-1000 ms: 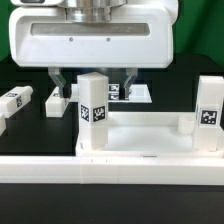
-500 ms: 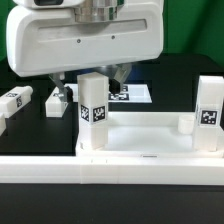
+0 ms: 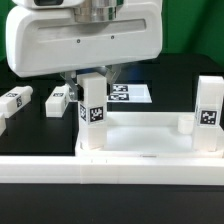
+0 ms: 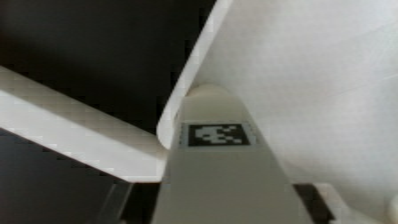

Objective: Assemble desk

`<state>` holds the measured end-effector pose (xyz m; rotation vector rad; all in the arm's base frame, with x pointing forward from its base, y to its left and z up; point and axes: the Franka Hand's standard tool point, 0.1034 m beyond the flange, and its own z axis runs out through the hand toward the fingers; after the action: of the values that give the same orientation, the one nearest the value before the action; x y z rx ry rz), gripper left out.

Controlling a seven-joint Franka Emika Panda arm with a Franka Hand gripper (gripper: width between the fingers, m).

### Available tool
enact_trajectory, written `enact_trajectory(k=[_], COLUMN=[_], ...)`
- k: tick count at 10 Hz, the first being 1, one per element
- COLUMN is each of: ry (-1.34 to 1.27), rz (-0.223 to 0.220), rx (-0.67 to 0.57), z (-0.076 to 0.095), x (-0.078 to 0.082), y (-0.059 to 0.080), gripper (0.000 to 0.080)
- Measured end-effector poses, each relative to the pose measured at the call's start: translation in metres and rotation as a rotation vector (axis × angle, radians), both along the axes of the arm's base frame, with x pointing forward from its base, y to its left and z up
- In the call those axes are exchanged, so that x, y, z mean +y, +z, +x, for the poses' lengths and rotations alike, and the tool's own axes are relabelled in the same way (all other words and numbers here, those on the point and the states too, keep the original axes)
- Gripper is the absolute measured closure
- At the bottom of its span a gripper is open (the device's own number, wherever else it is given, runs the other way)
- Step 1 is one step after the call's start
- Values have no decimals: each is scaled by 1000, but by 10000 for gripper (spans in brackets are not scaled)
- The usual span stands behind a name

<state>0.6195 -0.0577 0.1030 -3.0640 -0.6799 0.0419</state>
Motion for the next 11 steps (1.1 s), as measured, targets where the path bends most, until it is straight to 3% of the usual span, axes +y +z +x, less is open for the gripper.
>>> enact_trajectory(k=[11], ry=[-1136], rz=[14], rx=[21], z=[0], x=[3], y=[-1], gripper=[509])
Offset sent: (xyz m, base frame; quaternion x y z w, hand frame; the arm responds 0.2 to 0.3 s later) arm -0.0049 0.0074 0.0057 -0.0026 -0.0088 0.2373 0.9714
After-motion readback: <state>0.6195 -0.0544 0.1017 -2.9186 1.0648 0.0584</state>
